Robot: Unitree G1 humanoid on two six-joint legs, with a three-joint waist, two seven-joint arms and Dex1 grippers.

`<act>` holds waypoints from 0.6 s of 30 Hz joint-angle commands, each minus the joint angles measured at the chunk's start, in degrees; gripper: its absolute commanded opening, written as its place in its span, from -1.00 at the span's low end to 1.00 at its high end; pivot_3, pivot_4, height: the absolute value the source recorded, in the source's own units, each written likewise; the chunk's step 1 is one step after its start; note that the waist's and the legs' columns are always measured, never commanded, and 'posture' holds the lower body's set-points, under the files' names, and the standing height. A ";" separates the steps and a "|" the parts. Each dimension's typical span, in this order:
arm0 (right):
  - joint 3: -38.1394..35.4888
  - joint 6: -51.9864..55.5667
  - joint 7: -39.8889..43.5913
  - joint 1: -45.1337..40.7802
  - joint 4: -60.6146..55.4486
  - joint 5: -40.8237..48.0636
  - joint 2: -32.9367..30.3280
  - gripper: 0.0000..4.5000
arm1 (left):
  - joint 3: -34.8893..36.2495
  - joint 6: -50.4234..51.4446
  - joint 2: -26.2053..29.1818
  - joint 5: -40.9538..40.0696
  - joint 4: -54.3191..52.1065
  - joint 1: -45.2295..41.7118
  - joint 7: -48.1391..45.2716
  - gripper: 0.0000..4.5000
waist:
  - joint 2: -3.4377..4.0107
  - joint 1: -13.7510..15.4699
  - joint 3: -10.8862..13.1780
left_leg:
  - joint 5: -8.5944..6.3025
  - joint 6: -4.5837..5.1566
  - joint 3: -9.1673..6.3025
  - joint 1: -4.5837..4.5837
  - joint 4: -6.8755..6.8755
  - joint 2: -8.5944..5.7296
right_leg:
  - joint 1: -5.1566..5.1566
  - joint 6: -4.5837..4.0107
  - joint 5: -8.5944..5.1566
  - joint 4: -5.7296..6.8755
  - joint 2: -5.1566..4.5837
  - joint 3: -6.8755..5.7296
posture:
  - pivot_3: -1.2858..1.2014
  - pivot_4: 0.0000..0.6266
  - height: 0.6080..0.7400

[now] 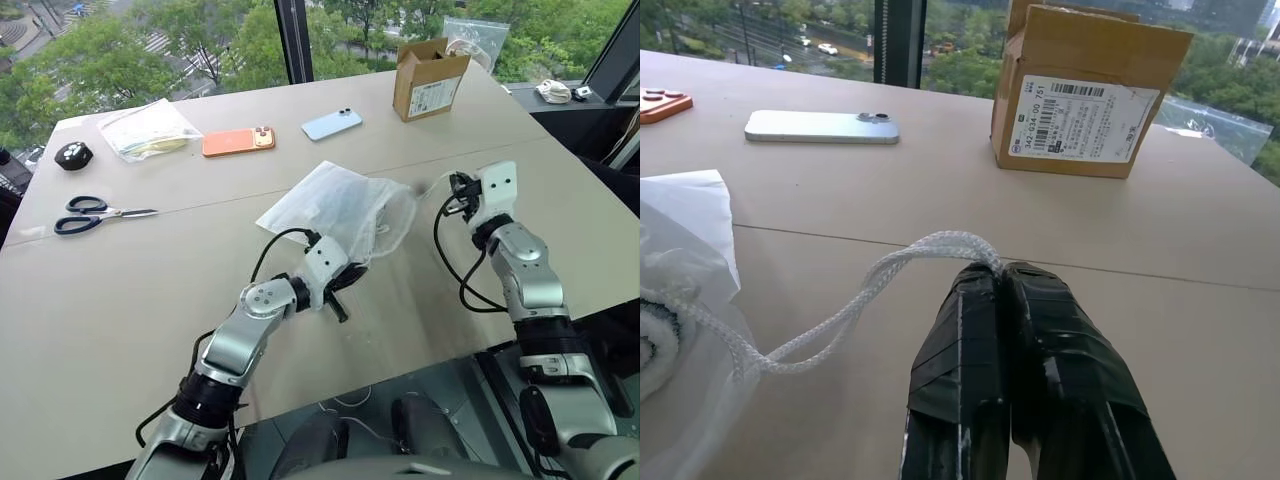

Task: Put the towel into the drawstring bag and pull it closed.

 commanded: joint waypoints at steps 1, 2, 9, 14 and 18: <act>-0.99 -0.26 -0.26 -0.35 -2.74 0.57 -0.19 -1.00 | 2.28 -1.82 -0.83 0.17 -0.50 0.72 2.07 -0.98 | 0.00 0.05 0.00 | 0.00 0.00 0.00 0.00 0.00 0.00 | 0.00 0.00 0.00 0.00 0.00 0.00 | 0.03 -0.52 1.00; -1.06 -0.33 -0.40 -0.50 -2.55 0.48 -0.26 -1.00 | 2.87 -2.46 -0.99 0.66 -0.47 1.20 3.13 -0.98 | 0.00 0.07 0.00 | 0.00 0.00 0.00 0.00 0.01 0.00 | 0.00 0.00 0.00 0.00 0.00 0.00 | 0.03 -0.52 1.00; -3.90 -1.80 -7.21 -2.30 0.35 -1.64 -0.83 -1.00 | 11.97 -14.61 -0.44 14.45 7.12 -1.65 25.72 -0.98 | -0.01 0.61 -0.01 | 0.00 0.00 0.00 0.01 0.01 0.00 | -0.01 0.00 0.00 0.01 0.01 -0.02 | 0.03 -0.52 1.00; -6.12 -3.96 -13.26 -4.56 2.67 -3.44 -1.48 -1.00 | 17.24 -19.50 1.76 21.26 12.81 -7.39 38.19 -0.98 | -0.02 0.81 -0.01 | 0.00 0.00 0.02 -0.01 0.05 -0.01 | -0.01 0.01 0.00 0.03 -0.01 -0.02 | 0.03 -0.52 1.00; -8.77 -5.28 -18.58 -5.79 4.78 -4.37 -2.53 -1.00 | 20.91 -20.07 2.80 24.21 14.63 -10.24 45.06 -0.98 | -0.02 0.78 -0.01 | 0.00 0.00 0.04 -0.02 0.11 -0.02 | -0.01 0.01 0.01 0.01 -0.05 -0.02 | 0.03 -0.52 1.00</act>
